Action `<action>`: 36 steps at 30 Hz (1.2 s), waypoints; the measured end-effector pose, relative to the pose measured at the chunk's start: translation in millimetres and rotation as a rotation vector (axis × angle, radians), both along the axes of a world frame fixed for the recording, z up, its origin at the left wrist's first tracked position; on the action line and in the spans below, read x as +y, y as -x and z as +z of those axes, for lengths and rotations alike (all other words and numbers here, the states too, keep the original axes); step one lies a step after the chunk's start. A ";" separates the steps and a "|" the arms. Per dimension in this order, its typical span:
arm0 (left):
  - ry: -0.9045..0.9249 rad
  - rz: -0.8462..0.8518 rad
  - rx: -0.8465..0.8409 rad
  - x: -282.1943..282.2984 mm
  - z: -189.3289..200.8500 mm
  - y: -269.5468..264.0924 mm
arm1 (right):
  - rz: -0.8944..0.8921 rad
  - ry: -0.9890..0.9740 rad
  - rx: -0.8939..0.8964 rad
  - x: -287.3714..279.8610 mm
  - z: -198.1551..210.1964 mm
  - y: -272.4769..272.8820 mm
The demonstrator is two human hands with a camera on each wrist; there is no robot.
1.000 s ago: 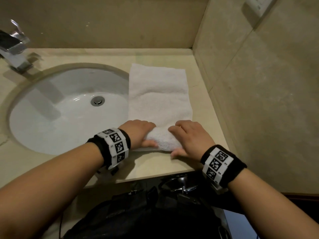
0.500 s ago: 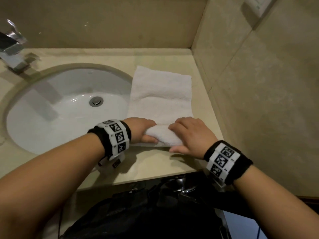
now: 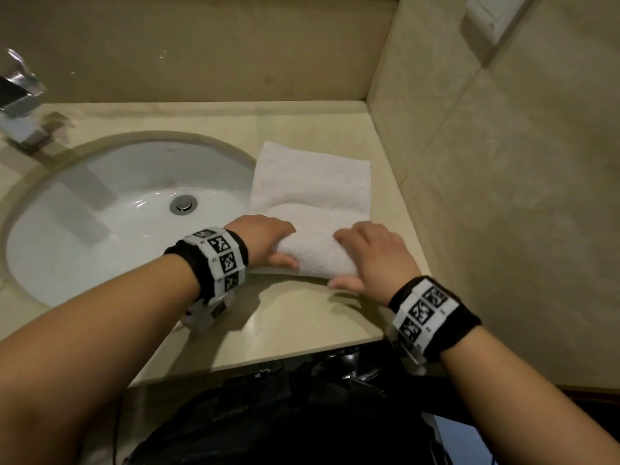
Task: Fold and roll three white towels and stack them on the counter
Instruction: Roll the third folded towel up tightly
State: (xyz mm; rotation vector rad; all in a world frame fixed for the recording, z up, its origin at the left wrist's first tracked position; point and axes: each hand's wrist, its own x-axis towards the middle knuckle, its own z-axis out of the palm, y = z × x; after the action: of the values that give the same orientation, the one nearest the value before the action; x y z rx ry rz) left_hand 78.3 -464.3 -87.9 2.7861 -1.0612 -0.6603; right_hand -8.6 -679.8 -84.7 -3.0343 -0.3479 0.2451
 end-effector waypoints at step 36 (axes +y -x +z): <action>0.009 -0.022 -0.121 -6.8 -4.6 -25.1 | -0.262 -0.292 0.130 -18.0 -14.3 -29.5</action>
State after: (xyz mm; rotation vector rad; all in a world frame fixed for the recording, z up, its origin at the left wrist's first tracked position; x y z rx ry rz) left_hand 103.3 -471.1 -92.5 2.8424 -1.1140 -0.4930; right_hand 20.9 -697.8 -99.1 -2.7194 0.0243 0.3375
